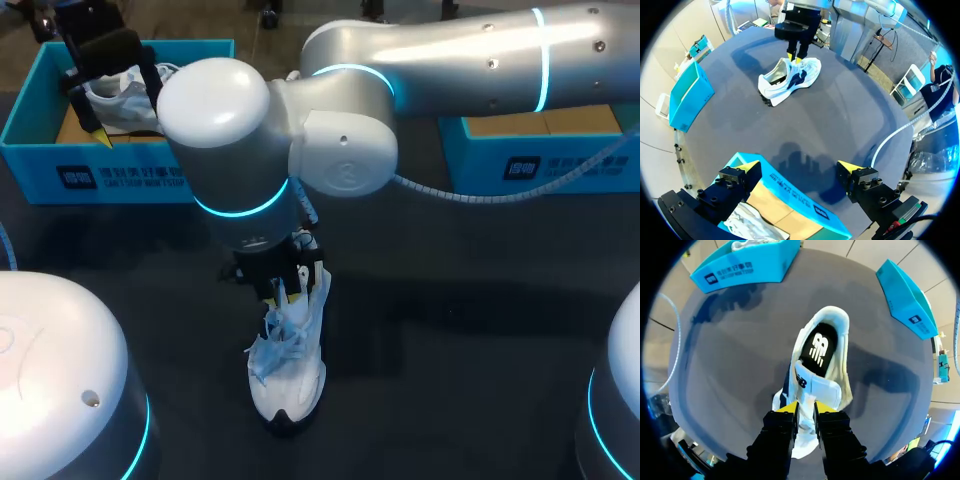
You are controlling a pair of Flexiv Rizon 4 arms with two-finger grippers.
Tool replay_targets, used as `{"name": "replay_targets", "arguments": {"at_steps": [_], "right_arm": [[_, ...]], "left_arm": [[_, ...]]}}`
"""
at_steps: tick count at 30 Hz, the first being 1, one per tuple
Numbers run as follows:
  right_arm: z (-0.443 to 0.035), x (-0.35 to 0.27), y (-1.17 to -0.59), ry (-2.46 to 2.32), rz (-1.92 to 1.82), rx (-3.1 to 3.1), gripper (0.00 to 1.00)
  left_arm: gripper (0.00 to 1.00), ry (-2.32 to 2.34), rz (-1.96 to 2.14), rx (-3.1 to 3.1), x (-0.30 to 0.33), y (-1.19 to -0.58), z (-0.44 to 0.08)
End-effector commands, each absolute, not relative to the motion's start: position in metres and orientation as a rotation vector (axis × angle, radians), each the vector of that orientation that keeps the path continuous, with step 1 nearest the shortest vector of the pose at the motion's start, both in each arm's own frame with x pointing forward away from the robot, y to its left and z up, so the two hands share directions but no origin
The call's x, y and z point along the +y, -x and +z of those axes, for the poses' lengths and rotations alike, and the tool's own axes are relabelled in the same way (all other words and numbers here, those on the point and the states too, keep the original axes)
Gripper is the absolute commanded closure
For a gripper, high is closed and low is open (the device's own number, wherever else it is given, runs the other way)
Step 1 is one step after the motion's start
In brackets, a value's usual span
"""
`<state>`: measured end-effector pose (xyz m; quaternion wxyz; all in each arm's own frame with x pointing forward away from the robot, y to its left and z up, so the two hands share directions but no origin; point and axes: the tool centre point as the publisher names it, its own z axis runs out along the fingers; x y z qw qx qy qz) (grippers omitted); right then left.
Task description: Take the shoe out of the shoebox, open the shoe tongue, remove and reinsert the insole, then place the shoe into the shoebox
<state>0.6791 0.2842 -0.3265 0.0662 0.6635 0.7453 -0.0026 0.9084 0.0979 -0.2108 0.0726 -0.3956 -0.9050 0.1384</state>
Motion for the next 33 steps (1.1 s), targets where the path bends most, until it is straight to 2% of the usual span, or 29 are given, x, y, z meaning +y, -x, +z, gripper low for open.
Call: {"name": "replay_targets", "arguments": {"at_steps": [1, 8, 17, 33], "right_arm": [[-0.34, 0.277, -0.68, -2.414, 0.04, 1.831, 0.8], [-0.341, 0.259, -0.679, -2.434, 0.037, 1.805, 0.79], [-0.323, 0.271, -0.673, -2.389, -0.056, 1.762, 0.76], [-0.359, 0.258, -0.681, -2.463, -0.031, 1.822, 0.77]], "left_arm": [[0.0, 1.189, 0.413, -2.717, 0.098, -0.909, -0.211], [0.0, 1.189, 0.413, -2.717, 0.098, -0.909, -0.211], [0.0, 1.189, 0.413, -2.717, 0.098, -0.909, -0.211], [0.0, 1.189, 0.413, -2.717, 0.098, -0.909, -0.211]]}}
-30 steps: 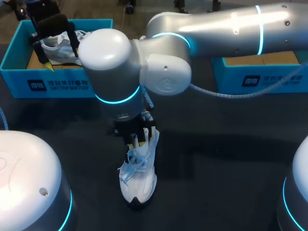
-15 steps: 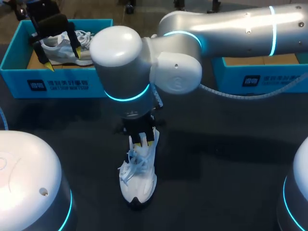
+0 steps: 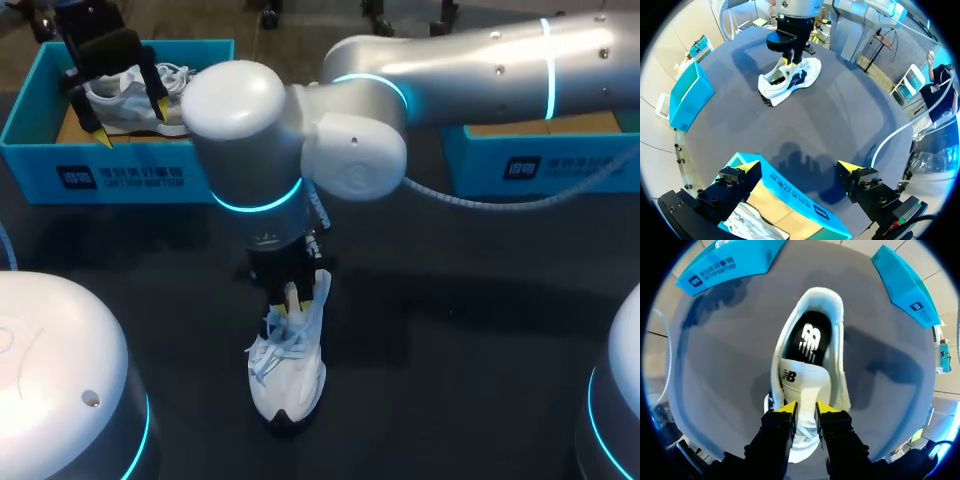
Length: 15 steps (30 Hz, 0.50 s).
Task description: Take the shoe out of the shoebox, open the shoe tongue, remove and reinsert the insole, then place the shoe into the shoebox
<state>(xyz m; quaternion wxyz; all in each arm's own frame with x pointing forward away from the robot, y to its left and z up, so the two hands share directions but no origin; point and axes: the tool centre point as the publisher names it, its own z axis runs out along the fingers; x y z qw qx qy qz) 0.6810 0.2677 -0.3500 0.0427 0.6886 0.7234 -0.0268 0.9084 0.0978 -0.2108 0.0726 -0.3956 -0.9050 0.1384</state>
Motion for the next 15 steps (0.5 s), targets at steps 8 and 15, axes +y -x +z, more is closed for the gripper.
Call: {"name": "replay_targets", "arguments": {"at_steps": [8, 15], "right_arm": [[-0.33, 0.254, -0.695, -2.365, -0.051, 1.84, 0.77], [-0.319, 0.252, -0.708, -2.201, -0.018, 2.047, 0.77]], "left_arm": [[0.0, 1.189, 0.413, -2.717, 0.098, -0.909, -0.211], [0.0, 1.189, 0.413, -2.717, 0.098, -0.909, -0.211]]}}
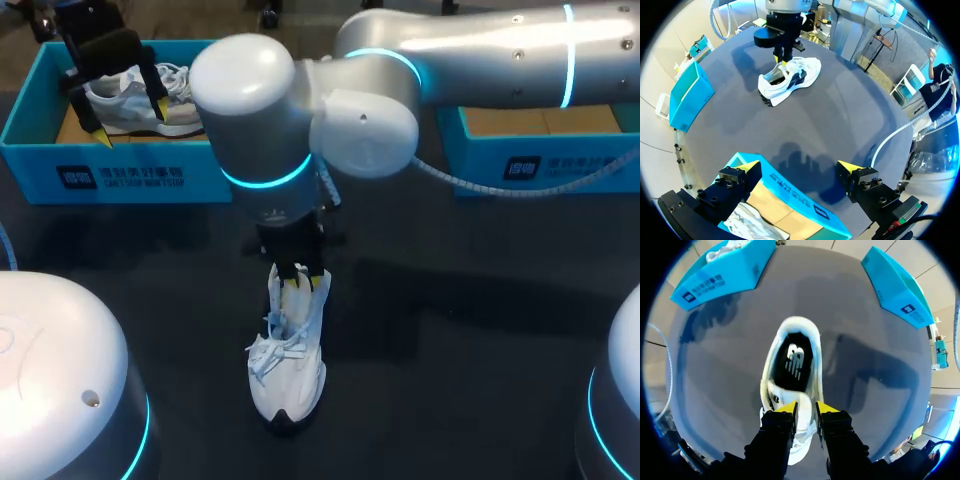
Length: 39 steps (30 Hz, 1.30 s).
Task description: Take the shoe out of the shoebox, open the shoe tongue, remove and reinsert the insole, then place the shoe into the shoebox
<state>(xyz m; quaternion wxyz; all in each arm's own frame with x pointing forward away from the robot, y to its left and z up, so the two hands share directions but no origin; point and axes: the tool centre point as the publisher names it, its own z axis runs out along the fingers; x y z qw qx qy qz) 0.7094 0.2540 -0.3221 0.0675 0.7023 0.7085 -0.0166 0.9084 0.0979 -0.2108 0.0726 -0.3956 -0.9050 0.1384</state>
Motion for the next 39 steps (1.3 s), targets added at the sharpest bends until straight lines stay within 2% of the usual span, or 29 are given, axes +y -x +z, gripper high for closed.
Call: {"name": "replay_targets", "arguments": {"at_steps": [1, 6, 10, 12, 14, 15, 23, 26, 39], "right_arm": [[-0.318, 0.251, -0.71, -2.158, 0.014, 2.102, 0.77], [-0.309, 0.24, -0.717, -1.958, 0.042, 2.322, 0.74], [-0.299, 0.237, -0.726, -1.749, -0.034, 2.518, 0.58], [-0.297, 0.237, -0.728, -1.713, -0.025, 2.538, 0.54], [-0.291, 0.237, -0.731, -1.543, 0.021, 2.659, 0.38], [-0.288, 0.238, -0.733, -1.443, 0.005, 2.741, 0.0], [-0.283, 0.246, -0.755, -0.985, -0.03, 3.008, 0.0], [-0.285, 0.248, -0.757, -0.646, 0.017, 3.115, 0.0], [-0.294, 0.245, -0.767, -0.52, 0.005, 3.109, 0.0]], "left_arm": [[0.0, 1.189, 0.413, -2.717, 0.098, -0.909, -0.211], [0.0, 1.189, 0.413, -2.717, 0.098, -0.909, -0.211], [0.0, 1.189, 0.413, -2.717, 0.098, -0.909, -0.211], [0.0, 1.189, 0.413, -2.717, 0.098, -0.909, -0.211], [0.0, 1.189, 0.413, -2.717, 0.098, -0.909, -0.211], [0.0, 1.189, 0.413, -2.717, 0.098, -0.909, -0.211], [0.0, 1.189, 0.413, -2.717, 0.098, -0.909, -0.211], [0.0, 1.189, 0.413, -2.717, 0.098, -0.909, -0.211], [0.0, 1.189, 0.413, -2.717, 0.098, -0.909, -0.211]]}}
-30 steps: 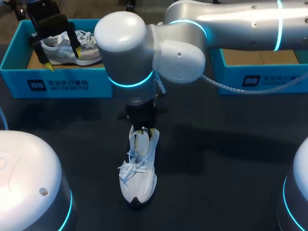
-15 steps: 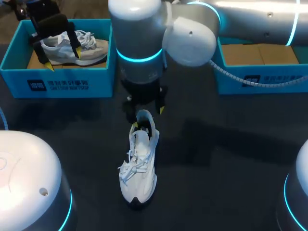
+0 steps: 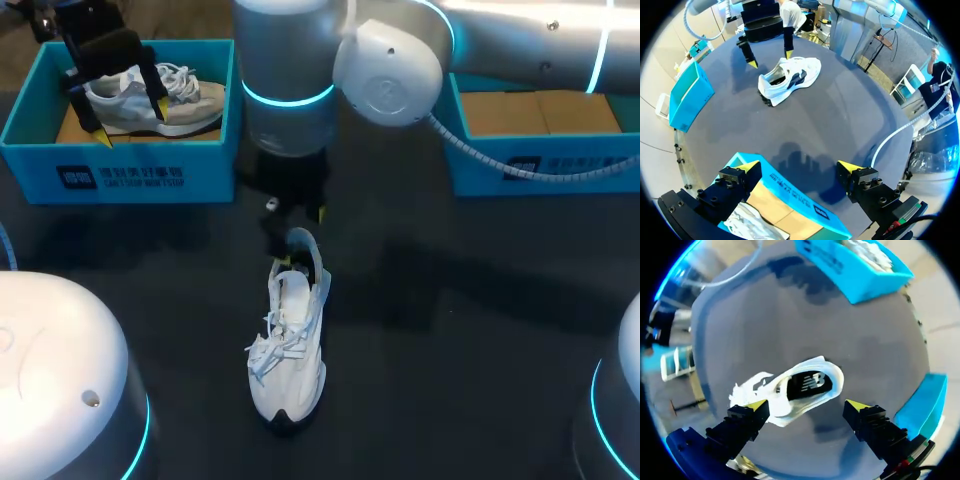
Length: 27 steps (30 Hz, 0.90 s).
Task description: Take the shoe out of the shoebox, open the shoe tongue, remove and reinsert the insole, then place the shoe into the shoebox
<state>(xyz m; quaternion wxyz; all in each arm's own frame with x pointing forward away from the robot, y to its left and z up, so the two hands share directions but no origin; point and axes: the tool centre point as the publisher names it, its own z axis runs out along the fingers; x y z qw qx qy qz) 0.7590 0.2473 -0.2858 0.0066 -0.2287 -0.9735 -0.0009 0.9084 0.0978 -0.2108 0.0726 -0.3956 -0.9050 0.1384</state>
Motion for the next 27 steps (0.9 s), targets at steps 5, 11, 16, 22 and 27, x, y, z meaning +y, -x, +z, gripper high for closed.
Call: {"name": "replay_targets", "arguments": {"at_steps": [5, 11, 16, 22, 27], "right_arm": [[-0.303, 0.245, -0.778, 0.44, -0.048, -3.131, 0.0], [-0.311, 0.242, -0.794, 0.413, -0.062, -3.167, 0.0], [-0.32, 0.24, -0.804, 0.393, -0.055, -3.188, 0.0], [-0.335, 0.235, -0.818, 0.382, -0.051, -3.212, 0.0], [-0.349, 0.239, -0.827, 0.377, -0.048, -3.205, 0.0]], "left_arm": [[0.0, 1.189, 0.413, -2.717, 0.098, -0.909, -0.211], [0.0, 1.189, 0.413, -2.717, 0.098, -0.909, -0.211], [0.0, 1.189, 0.413, -2.717, 0.098, -0.909, -0.211], [0.0, 1.189, 0.413, -2.717, 0.098, -0.909, -0.211], [0.0, 1.189, 0.413, -2.717, 0.098, -0.909, -0.211]]}}
